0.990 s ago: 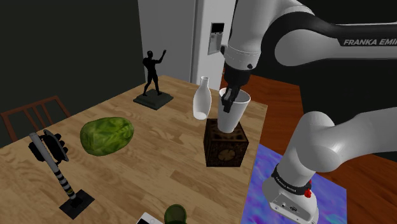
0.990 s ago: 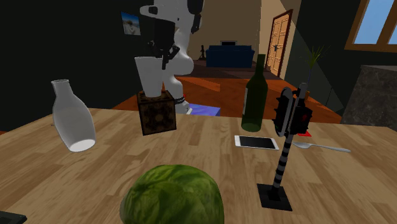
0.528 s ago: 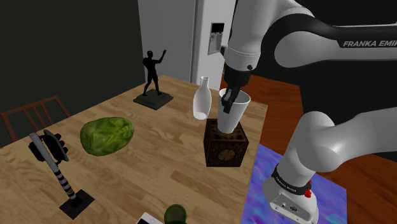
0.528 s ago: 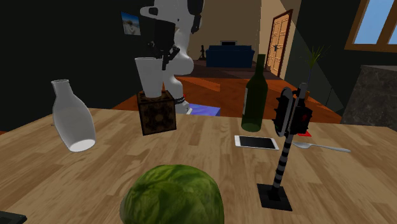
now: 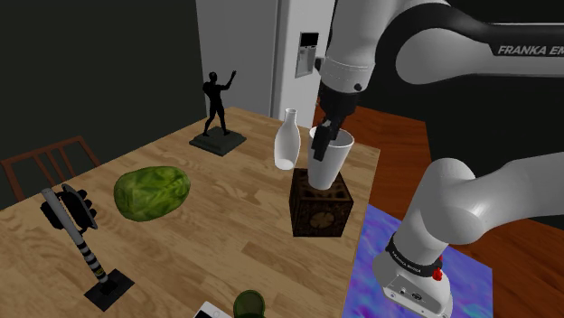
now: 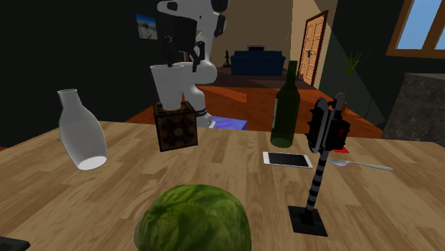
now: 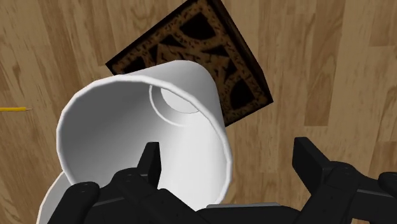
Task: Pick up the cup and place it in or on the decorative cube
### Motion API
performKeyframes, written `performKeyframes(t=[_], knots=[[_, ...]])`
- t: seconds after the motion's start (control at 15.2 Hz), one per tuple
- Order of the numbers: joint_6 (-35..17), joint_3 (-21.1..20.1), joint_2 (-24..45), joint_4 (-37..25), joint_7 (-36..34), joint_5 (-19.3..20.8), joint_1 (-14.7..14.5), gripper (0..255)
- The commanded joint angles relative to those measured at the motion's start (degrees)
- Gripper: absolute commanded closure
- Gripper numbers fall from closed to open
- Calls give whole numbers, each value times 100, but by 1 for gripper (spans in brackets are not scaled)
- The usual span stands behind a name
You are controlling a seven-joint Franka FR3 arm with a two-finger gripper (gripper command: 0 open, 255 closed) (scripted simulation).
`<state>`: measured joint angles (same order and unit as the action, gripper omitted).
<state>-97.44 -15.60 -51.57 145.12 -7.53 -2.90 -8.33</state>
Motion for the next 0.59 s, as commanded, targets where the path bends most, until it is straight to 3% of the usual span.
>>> performKeyframes(t=[0.0,0.53], knots=[[320,8,58,-373,-6,18,17,0],[460,11,88,-543,-9,26,25,0]])
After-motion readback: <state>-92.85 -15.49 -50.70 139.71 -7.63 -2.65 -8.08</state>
